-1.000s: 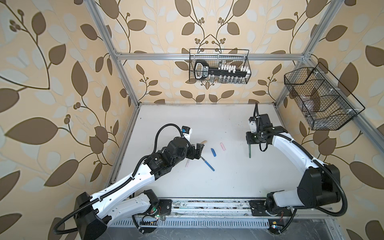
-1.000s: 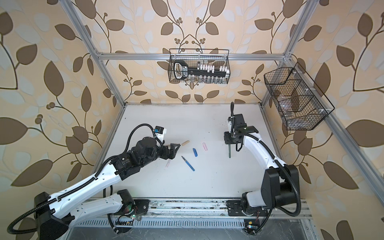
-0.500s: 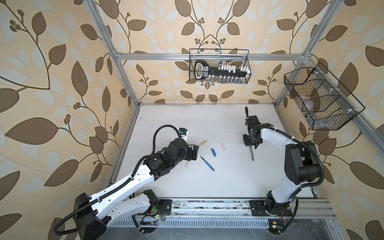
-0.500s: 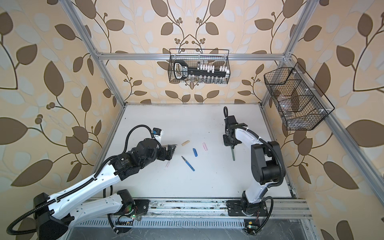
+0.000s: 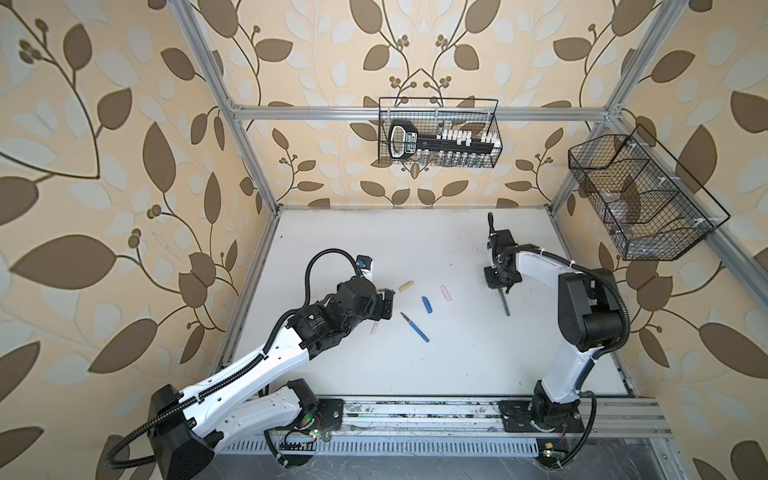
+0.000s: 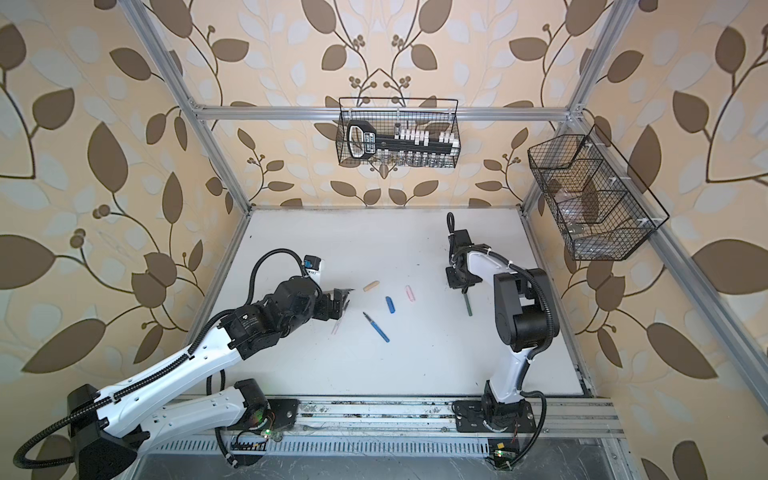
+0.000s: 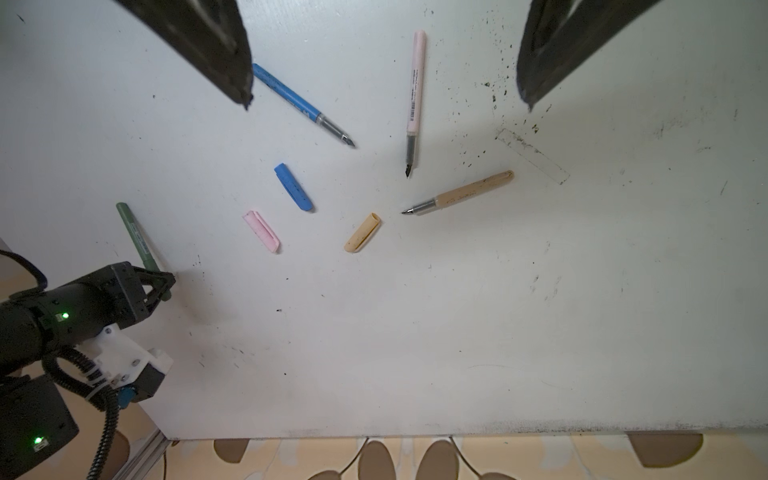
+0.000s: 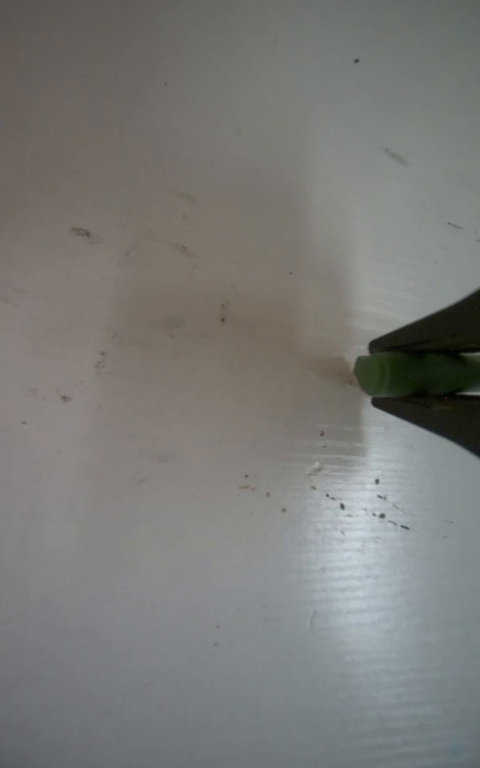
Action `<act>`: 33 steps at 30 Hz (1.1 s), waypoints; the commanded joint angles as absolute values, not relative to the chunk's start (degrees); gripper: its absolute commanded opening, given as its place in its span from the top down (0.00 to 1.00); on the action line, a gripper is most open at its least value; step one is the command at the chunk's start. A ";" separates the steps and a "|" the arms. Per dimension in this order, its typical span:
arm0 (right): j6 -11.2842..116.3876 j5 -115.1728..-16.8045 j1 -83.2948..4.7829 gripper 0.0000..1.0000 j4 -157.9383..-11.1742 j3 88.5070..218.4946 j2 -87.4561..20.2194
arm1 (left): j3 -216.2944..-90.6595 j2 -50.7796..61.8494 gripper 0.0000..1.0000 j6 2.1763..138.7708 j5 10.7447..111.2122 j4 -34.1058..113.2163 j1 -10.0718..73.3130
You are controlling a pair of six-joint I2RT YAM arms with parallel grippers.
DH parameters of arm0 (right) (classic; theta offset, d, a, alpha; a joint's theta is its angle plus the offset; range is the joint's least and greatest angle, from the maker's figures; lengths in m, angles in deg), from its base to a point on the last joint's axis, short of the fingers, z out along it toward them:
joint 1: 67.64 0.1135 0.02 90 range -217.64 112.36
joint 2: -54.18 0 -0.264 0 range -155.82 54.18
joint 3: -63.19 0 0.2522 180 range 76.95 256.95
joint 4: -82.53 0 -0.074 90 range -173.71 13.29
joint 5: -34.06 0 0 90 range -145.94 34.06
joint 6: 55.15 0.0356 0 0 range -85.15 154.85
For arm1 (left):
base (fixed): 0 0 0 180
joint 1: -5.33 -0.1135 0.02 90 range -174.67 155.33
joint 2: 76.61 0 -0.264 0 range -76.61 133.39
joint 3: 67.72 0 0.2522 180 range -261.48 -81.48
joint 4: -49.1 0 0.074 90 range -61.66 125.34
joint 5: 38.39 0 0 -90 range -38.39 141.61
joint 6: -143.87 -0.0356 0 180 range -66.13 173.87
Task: Insert the pens into the pen caps
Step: 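Lower the capped green pen onto the table and open the right gripper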
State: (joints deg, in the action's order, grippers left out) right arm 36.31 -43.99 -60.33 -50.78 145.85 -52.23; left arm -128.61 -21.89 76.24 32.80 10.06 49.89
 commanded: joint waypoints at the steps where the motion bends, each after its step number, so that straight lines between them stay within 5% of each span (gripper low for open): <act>1: 34.76 -44.16 -60.52 0.74 -52.17 146.18 -54.08 | -130.83 -24.11 0.01 76.40 29.93 8.84 49.80; 7: 34.41 -44.35 -60.96 0.59 -53.18 145.68 -52.56 | -130.86 -24.22 0.01 75.90 28.86 8.16 49.80; 20: 36.47 -49.31 -59.08 0.48 -53.49 142.85 -37.87 | -131.64 -26.12 0.01 74.59 25.43 7.27 49.80; 26: 37.61 -55.65 -50.21 0.46 -54.82 137.41 -27.84 | -129.45 -28.83 0.01 75.44 25.66 9.57 49.80; 33: 37.38 -60.59 -37.71 0.47 -51.06 138.97 -28.37 | -129.93 -30.39 0.01 77.06 25.16 7.64 49.80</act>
State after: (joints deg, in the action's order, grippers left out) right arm 37.81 -56.84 -41.44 -53.71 138.55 -27.51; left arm -128.74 -28.71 75.47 27.07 7.89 49.89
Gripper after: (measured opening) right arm 0.532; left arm 0.988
